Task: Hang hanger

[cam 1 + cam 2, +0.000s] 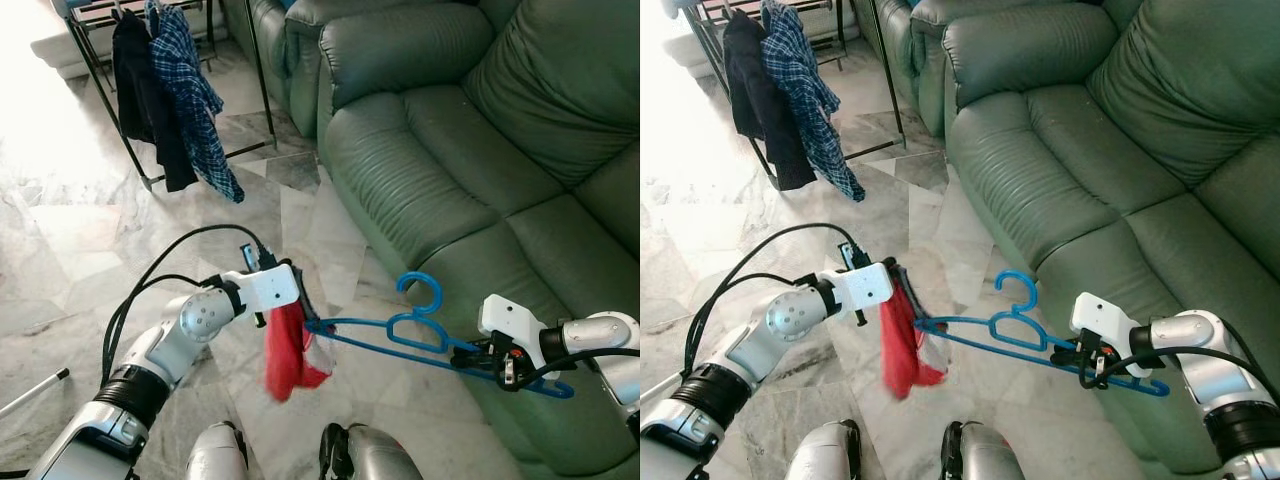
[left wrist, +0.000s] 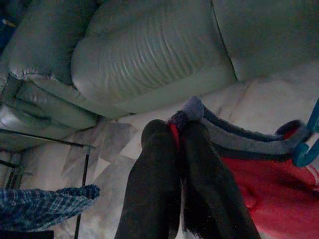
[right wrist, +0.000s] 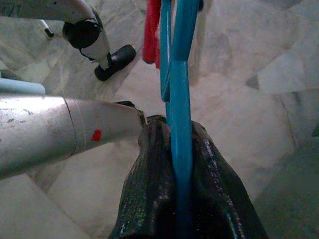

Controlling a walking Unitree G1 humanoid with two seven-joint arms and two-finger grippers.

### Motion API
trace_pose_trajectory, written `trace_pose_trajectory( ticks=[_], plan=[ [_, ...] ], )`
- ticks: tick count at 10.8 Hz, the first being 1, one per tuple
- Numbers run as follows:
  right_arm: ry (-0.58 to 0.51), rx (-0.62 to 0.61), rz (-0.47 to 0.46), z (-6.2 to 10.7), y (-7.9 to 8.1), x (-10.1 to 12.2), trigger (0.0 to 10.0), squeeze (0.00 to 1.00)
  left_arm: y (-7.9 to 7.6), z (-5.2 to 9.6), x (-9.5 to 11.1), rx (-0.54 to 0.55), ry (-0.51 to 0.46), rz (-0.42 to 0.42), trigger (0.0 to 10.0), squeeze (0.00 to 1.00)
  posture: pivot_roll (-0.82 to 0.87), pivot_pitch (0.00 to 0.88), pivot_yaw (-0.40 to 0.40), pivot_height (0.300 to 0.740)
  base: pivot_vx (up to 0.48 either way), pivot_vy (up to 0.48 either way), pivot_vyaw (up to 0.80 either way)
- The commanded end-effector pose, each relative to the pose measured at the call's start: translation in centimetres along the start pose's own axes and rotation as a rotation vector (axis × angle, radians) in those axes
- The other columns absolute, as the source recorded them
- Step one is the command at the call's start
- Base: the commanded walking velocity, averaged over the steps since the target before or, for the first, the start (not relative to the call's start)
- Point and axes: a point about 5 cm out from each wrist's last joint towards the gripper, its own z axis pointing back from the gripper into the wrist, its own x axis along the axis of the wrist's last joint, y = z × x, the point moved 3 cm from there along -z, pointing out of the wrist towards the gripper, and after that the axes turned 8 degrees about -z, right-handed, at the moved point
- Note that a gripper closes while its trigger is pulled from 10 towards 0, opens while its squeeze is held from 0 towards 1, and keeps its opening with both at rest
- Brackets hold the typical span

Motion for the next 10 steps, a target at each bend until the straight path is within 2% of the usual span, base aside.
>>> trace_pose_trajectory(
  ticks=[1,4,5,7,10],
  plan=[
    [0.010,-0.013,0.009,0.5,-0.1,-0.1,10.0,0.00,0.1,0.2,0.3,0.002,-0.021,-0.010,10.0,0.00,-0.05,0.190,-0.063,0.740,0.000,0.000,0.00],
    [0.034,-0.095,0.046,1.7,-1.4,0.0,10.0,0.00,-0.3,0.3,-0.2,-0.015,-0.004,-0.011,10.0,0.00,-0.06,0.190,-0.063,0.740,0.000,0.000,0.00],
    [0.060,-0.156,0.059,2.2,-2.3,-0.4,10.0,0.00,-0.4,0.3,-0.2,-0.020,-0.002,-0.011,10.0,0.00,-0.06,0.190,-0.063,0.740,0.000,0.000,0.00],
    [0.058,-0.152,0.047,1.8,-2.1,-0.9,10.0,0.00,-0.4,0.3,-0.2,-0.022,-0.003,-0.012,10.0,0.00,-0.06,0.190,-0.063,0.740,0.000,0.000,0.00],
    [0.026,-0.145,0.066,0.7,-2.0,-0.5,10.0,0.00,-0.4,0.2,0.5,-0.028,-0.028,-0.012,10.0,0.00,-0.05,0.190,-0.062,0.740,0.000,0.000,0.00]
  ],
)
